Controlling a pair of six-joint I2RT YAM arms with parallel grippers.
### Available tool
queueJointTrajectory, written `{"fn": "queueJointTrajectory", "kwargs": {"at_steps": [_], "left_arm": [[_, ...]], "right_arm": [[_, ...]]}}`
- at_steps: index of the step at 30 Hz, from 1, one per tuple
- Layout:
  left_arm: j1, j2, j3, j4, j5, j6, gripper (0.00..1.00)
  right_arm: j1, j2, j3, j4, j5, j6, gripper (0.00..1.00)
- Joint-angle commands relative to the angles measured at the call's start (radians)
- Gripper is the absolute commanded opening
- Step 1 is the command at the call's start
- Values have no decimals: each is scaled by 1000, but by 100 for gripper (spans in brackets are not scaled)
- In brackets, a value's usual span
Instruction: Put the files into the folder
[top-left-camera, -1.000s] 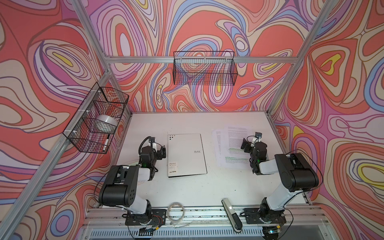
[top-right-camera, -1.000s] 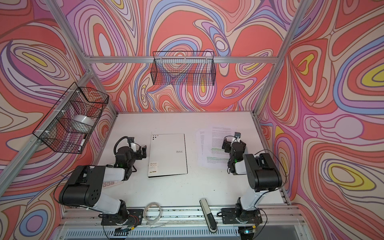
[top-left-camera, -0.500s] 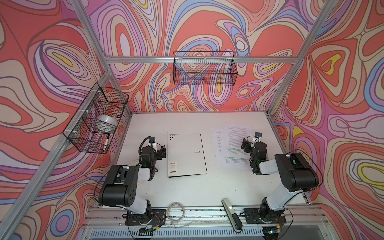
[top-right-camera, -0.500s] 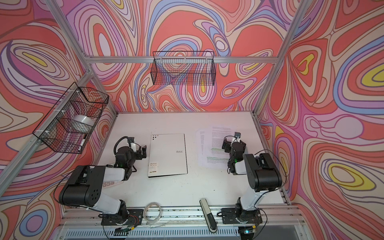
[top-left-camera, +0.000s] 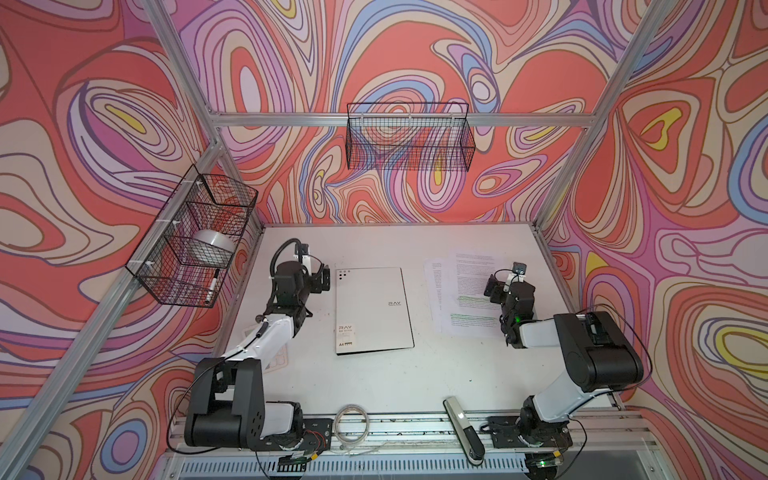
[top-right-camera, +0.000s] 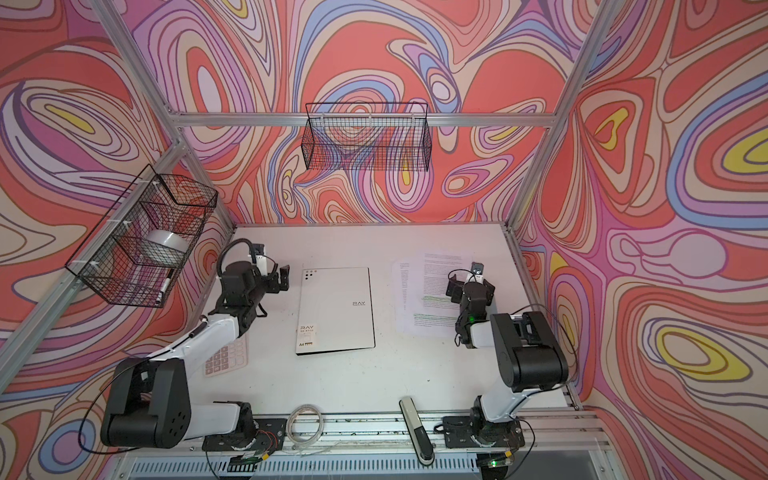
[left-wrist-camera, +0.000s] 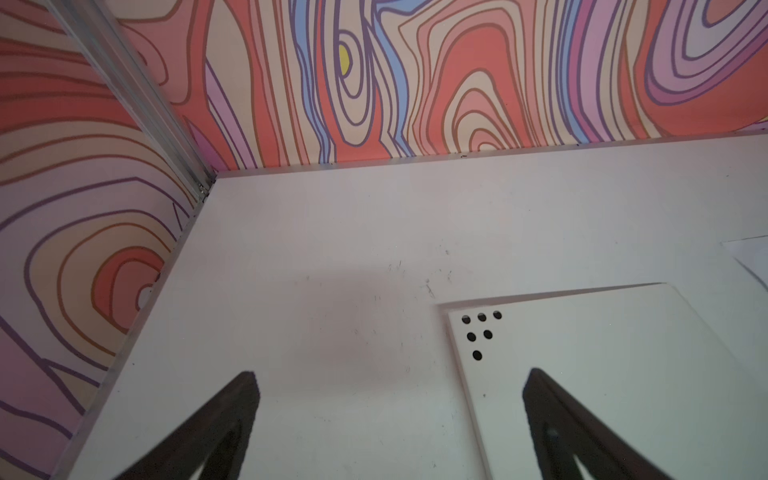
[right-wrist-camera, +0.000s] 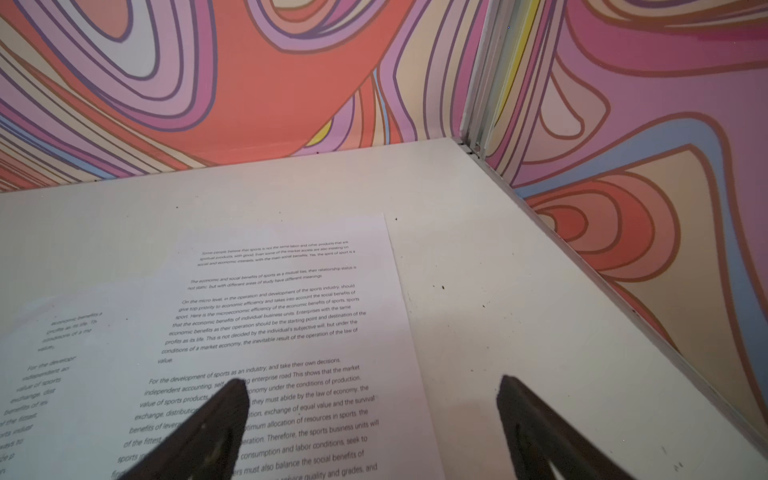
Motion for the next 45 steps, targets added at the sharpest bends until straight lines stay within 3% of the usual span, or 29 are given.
{"fn": "queueJointTrajectory", "kwargs": {"at_steps": [1,5,8,12,14,22,29,34,38,45], "left_arm": [[-16,-1,203,-561,31,9,100],[-33,54,398,-886,103,-16,100],[-35,89,478,-1032,159,-31,100],[-38,96,492,-1083,190,-50,100],[-47,92,461,-1049,165,-72,100],[-67,175,423,-996,99,-179,100],[-76,304,485,-1129,152,-269,100],[-85,313,465,-1159,143,-304,100],[-125,306,406,-1148,107,-294,100],[-125,347,316,-1087,248,-291,100]], "right_arm": [[5,-161,111,-236,12,44,98],[5,-257,355,-742,-41,359,99],[5,-269,500,-980,-196,405,98],[3,-311,425,-900,-443,466,98],[5,-295,468,-1008,-514,469,99],[6,-379,501,-1299,-511,439,98],[48,-505,384,-1329,-575,576,98],[113,-598,315,-1370,-591,614,99],[151,-585,315,-1383,-647,618,98],[266,-523,320,-1334,-692,663,99]]}}
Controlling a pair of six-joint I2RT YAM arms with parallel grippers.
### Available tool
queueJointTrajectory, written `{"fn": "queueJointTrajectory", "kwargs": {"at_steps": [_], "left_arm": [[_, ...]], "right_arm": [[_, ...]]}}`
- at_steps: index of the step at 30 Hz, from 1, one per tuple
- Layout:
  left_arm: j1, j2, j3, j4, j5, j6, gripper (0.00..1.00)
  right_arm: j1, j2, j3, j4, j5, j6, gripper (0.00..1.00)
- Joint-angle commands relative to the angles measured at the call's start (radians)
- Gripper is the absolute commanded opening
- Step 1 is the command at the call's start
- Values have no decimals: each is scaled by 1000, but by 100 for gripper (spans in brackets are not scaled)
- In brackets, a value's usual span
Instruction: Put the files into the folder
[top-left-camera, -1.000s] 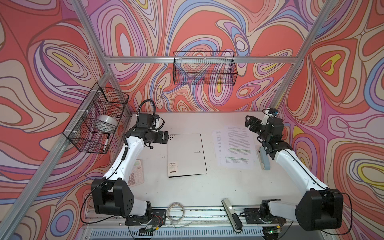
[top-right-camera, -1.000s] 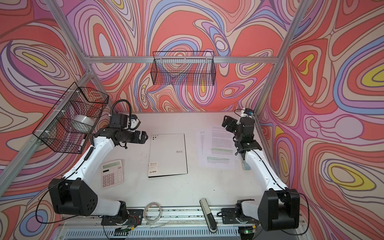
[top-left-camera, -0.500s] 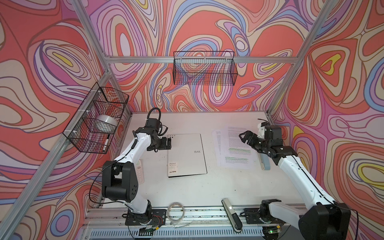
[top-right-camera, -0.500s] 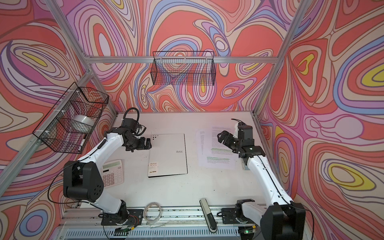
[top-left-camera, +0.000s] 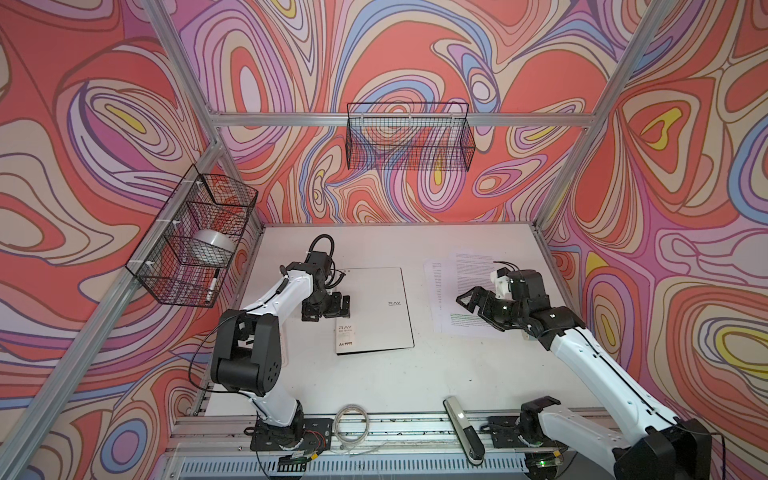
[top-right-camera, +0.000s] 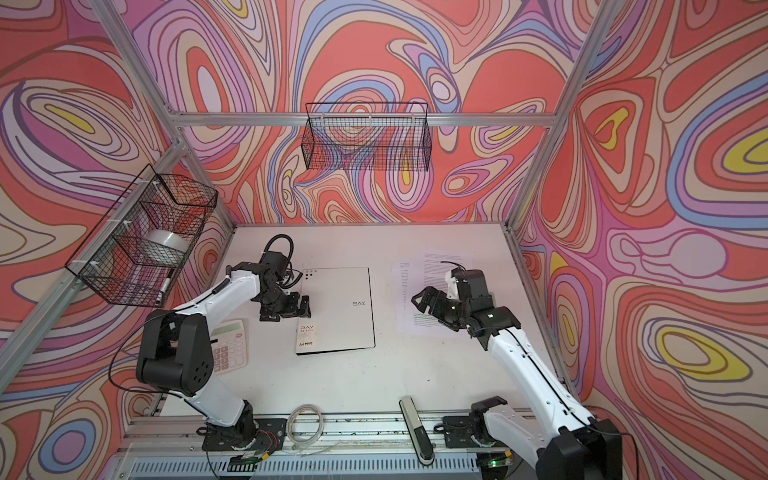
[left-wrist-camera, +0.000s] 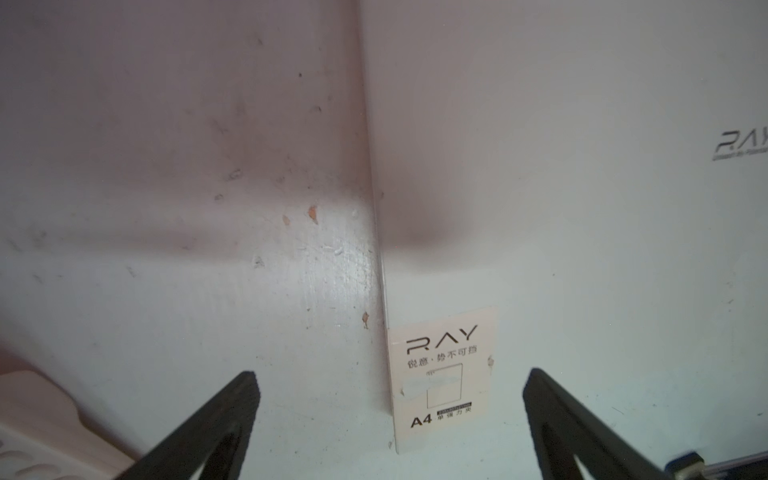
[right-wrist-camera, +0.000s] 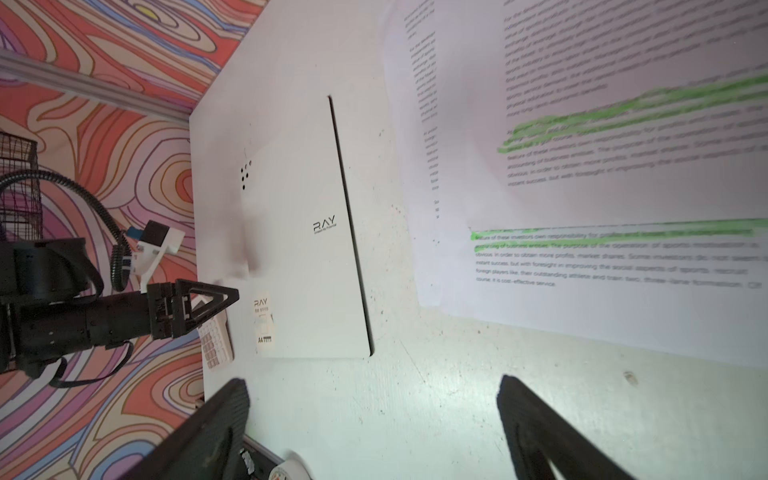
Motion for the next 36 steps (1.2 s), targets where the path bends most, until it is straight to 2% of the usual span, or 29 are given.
{"fn": "queueJointTrajectory", "kwargs": {"at_steps": [1,12,21,29,36], "left_arm": [[0,15,-30,11,66,-10,100],[-2,58,-50,54,146,5,100],[-11,116,23,112,168,9,98],[-39,175,106,148,249,-71,94],[-91,239,155,173,283,-116,92]], "right_arm": [[63,12,-5,40,-22,42,99],[152,101,-64,172,-42,99,98],[187,123,-105,258,-46,151,99],[211,179,-128,356,-44,189,99],[249,269,-85,435,-31,227,98]]}}
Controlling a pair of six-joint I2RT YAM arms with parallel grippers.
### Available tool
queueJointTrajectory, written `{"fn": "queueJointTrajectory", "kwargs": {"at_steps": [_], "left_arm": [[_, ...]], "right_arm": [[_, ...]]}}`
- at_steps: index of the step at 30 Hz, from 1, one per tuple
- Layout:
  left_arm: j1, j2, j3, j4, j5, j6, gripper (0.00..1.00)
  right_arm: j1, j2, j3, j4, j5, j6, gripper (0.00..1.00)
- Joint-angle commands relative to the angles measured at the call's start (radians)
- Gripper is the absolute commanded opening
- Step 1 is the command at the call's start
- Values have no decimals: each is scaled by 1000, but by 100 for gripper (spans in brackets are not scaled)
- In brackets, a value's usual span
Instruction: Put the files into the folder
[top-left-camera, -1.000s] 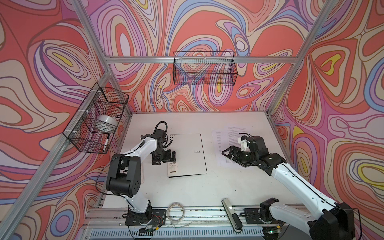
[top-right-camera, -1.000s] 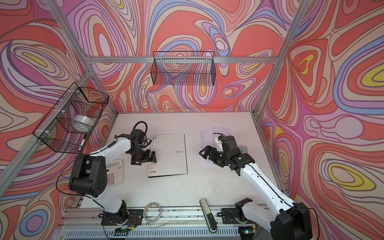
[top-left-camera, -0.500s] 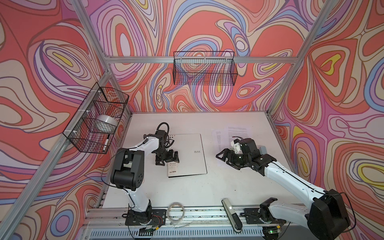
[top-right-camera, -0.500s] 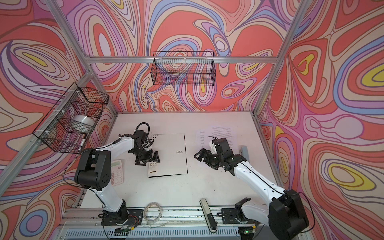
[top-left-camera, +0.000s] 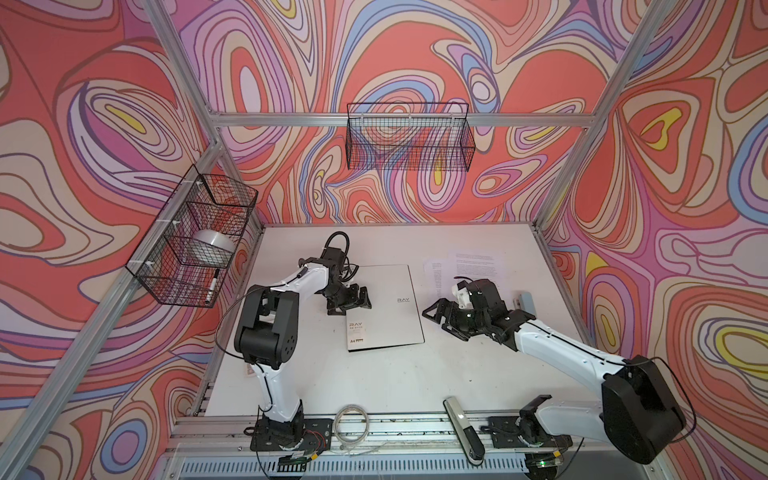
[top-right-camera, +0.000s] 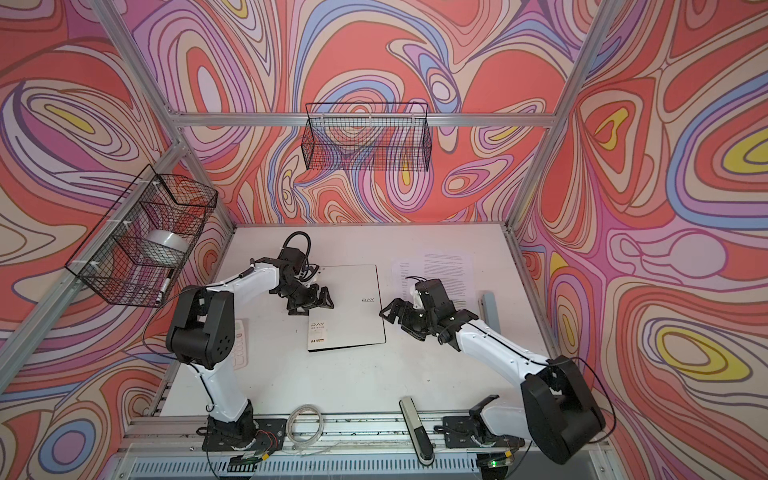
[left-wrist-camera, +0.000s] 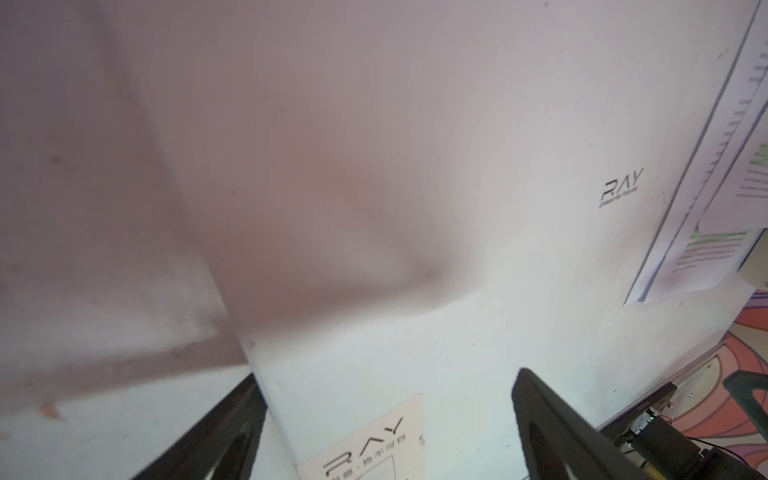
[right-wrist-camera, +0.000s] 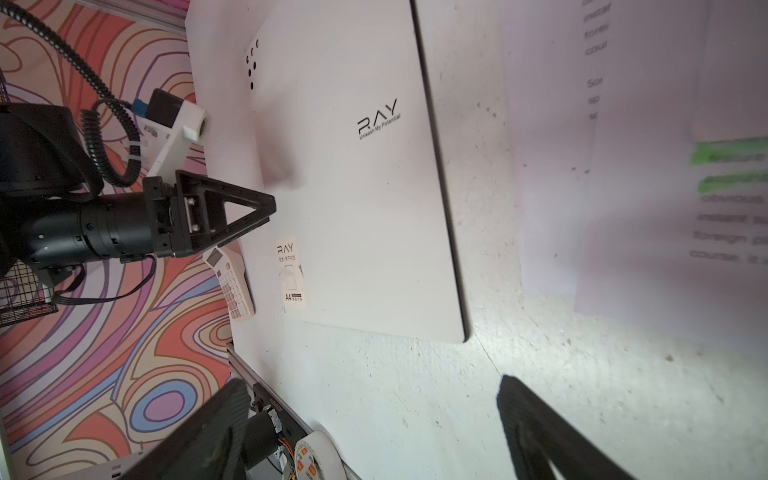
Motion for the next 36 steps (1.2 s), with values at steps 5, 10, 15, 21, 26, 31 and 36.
{"fn": "queueJointTrajectory", "kwargs": {"at_steps": [5,10,15,21,26,31,36], "left_arm": [[-61,20,36,63,48,-27,93],[-61,-13,68,60,-17,35,94],[-56,-104,73,-61,-115,92,95],[-30,-238,57,-136,-192,90,96],[-30,-292,51,-135,-194,79,96],[-29,-294,53,-149,-195,80,96],[-29,-297,53,-150,-186,80,96]], "right_arm": [[65,92,84,55,9,37,99],[128,125,100,71,11,101,98],[234,141,84,93,62,218,98],[328,155,-33,342,127,399,98],[377,225,-38,415,199,458,97],[396,274,-82,544,236,542,96],[405,319,-102,647,256,580,96]]}}
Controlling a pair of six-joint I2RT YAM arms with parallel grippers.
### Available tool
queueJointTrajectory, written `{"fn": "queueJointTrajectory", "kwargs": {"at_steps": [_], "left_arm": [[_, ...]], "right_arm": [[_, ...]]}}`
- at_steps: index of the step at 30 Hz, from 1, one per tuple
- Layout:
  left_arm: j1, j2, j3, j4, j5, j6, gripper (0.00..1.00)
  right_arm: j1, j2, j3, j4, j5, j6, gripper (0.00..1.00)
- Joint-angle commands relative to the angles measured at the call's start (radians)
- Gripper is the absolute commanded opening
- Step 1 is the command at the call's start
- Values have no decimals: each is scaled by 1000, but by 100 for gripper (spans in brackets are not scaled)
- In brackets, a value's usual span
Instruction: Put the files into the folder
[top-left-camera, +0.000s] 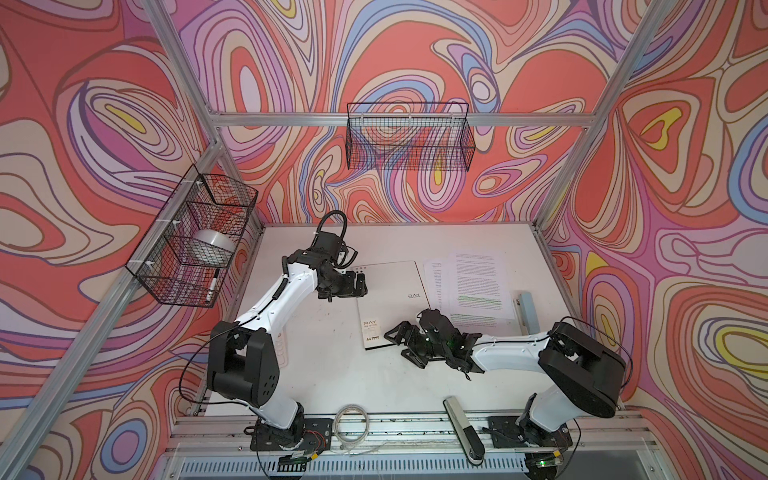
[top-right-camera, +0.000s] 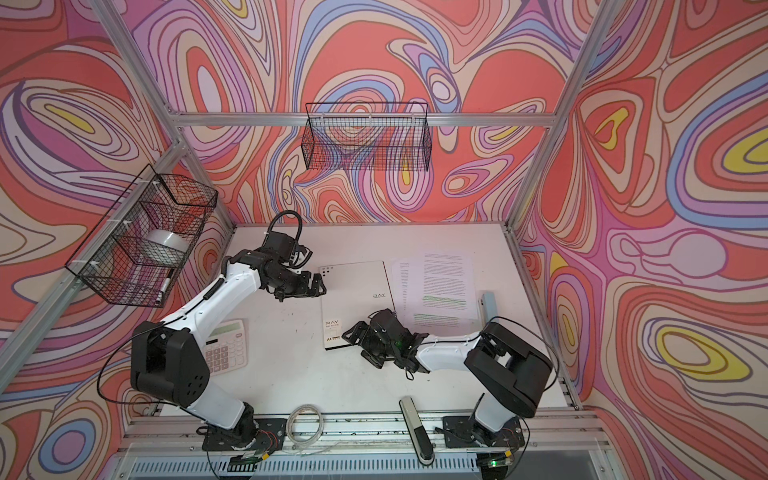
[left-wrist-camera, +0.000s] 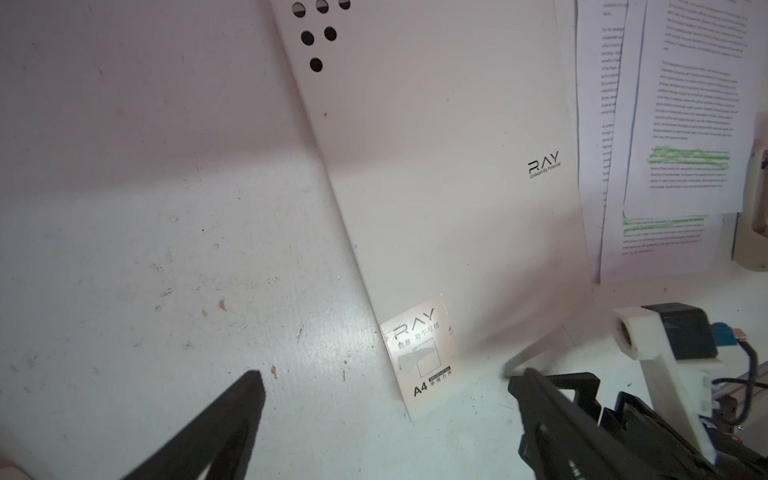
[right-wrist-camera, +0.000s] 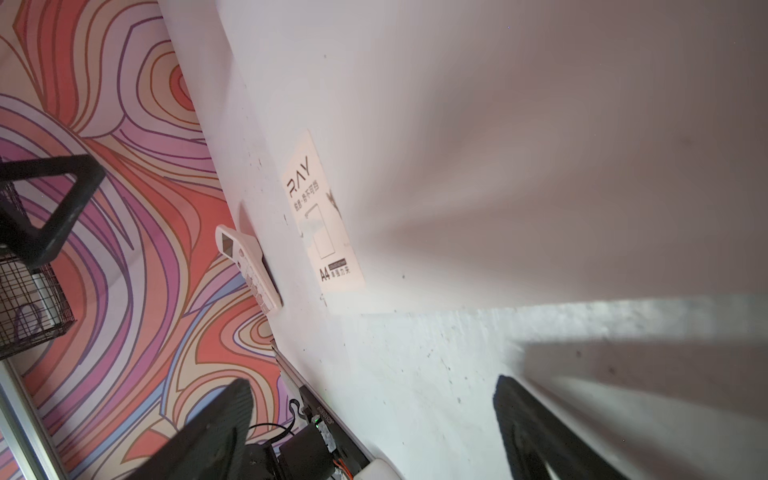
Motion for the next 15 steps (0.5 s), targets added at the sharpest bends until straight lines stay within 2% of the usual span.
{"fn": "queueJointTrajectory", "kwargs": {"at_steps": [1,5,11,15], "left_arm": [[1,-5,-2,-33,-5,9,96],[2,-7,0,-32,-6,5,96],[1,-11,-3,-30,-5,2,96],[1,-11,-1,-31,-6,2,96]], "right_arm": [[9,22,-23,139,48,55,95],[8,43,-55,259,69,87,95],[9,113,-41,328,52,102,96],[9,154,-58,469,62,131,95]]}}
